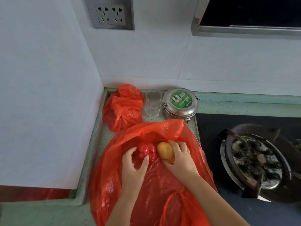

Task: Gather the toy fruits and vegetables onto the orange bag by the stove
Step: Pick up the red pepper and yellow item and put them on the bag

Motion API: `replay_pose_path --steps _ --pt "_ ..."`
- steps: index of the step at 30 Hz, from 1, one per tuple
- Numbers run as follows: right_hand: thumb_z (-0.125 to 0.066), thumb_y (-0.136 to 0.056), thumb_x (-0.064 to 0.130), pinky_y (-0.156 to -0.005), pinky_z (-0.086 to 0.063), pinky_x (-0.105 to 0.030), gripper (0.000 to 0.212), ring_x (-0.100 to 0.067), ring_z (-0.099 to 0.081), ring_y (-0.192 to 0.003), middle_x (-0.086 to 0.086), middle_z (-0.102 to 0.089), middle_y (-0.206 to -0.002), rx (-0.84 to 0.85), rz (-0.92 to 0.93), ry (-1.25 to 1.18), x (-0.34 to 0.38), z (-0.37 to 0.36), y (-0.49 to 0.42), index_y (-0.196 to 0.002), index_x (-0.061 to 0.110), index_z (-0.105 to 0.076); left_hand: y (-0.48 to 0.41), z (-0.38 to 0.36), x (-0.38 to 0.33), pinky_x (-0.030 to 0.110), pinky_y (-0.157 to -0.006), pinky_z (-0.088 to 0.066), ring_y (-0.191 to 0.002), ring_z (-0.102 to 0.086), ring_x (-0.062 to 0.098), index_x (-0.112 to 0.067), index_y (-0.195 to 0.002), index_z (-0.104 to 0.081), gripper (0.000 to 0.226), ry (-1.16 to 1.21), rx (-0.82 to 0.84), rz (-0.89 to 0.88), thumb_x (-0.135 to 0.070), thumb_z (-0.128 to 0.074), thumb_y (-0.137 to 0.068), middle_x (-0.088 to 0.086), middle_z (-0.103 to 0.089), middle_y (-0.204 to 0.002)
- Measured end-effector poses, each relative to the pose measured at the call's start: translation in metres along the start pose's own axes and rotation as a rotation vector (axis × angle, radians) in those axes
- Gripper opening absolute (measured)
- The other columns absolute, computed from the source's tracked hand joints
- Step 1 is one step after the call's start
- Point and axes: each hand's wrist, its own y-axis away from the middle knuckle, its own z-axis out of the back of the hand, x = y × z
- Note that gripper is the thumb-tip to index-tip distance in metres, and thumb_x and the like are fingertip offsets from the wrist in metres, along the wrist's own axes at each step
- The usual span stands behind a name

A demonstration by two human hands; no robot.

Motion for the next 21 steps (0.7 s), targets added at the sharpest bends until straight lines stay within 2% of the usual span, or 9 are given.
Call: replay_pose_path --steps 2,6,9,11,14,18,21 --pt "-0.065 -0.078 0.037 -0.092 -0.043 -0.032 0.072 -0.02 -0.033 -0.121 -0.003 -0.032 -0.131 -0.021 0.007 0.001 0.001 -0.001 -0.001 -0.138 0.026 -0.027 0.001 0.001 0.002 0.03 -0.095 -0.044 -0.11 -0.051 0.004 -0.035 -0.115 -0.05 0.053 -0.031 0.0 -0.009 -0.054 -0.063 -0.067 -0.017 -0.049 -0.119" --pt "-0.064 -0.079 0.042 -0.092 -0.043 -0.033 0.072 -0.02 -0.032 -0.121 -0.003 -0.033 -0.132 -0.064 0.019 0.012 0.001 0.001 0.001 -0.138 0.025 -0.027 0.004 0.004 -0.006 0.025 -0.098 -0.038 -0.114 -0.046 0.0 -0.027 -0.122 -0.046 0.06 -0.12 -0.006 -0.076 -0.051 -0.064 -0.07 -0.02 -0.045 -0.12" --pt "-0.064 -0.078 0.043 -0.092 -0.043 -0.034 0.072 -0.021 -0.032 -0.122 -0.003 -0.033 -0.133 -0.078 0.031 0.037 0.002 0.003 0.006 -0.138 0.025 -0.028 0.007 0.006 -0.012 0.027 -0.101 -0.032 -0.118 -0.042 0.008 -0.013 -0.128 -0.045 0.061 -0.222 -0.019 -0.177 -0.036 -0.068 -0.076 -0.006 -0.044 -0.125" --pt "-0.063 -0.079 0.042 -0.093 -0.043 -0.034 0.071 -0.022 -0.031 -0.123 -0.004 -0.033 -0.134 -0.089 0.05 0.066 0.004 0.007 0.012 -0.138 0.024 -0.028 0.01 0.008 -0.016 0.029 -0.102 -0.029 -0.123 -0.04 0.017 -0.007 -0.129 -0.044 0.065 -0.299 -0.015 -0.231 -0.042 -0.061 -0.077 0.004 -0.045 -0.129" --pt "-0.06 -0.082 0.038 -0.093 -0.041 -0.034 0.065 -0.023 -0.031 -0.124 -0.005 -0.033 -0.136 -0.105 0.086 0.095 0.009 0.014 0.024 -0.138 0.023 -0.03 0.018 0.011 -0.021 0.035 -0.102 -0.03 -0.126 -0.038 0.028 -0.005 -0.129 -0.043 0.066 -0.389 0.007 -0.272 -0.046 -0.053 -0.078 0.017 -0.045 -0.133" --pt "-0.06 -0.083 0.032 -0.093 -0.041 -0.036 0.056 -0.027 -0.036 -0.123 -0.008 -0.04 -0.133 -0.171 0.166 0.097 0.014 0.027 0.047 -0.133 0.017 -0.039 0.035 0.014 -0.031 0.053 -0.098 -0.039 -0.123 -0.041 0.037 -0.003 -0.127 -0.045 0.059 -0.458 -0.025 -0.366 -0.023 -0.069 -0.078 0.025 -0.045 -0.13" --pt "-0.062 -0.082 0.028 -0.089 -0.045 -0.041 0.052 -0.03 -0.041 -0.12 -0.011 -0.046 -0.13 -0.213 0.201 0.129 0.013 0.034 0.069 -0.129 0.013 -0.046 0.055 0.013 -0.039 0.054 -0.095 -0.041 -0.12 -0.044 0.04 -0.005 -0.125 -0.046 0.055 -0.509 -0.031 -0.463 -0.023 -0.066 -0.077 0.025 -0.048 -0.127"
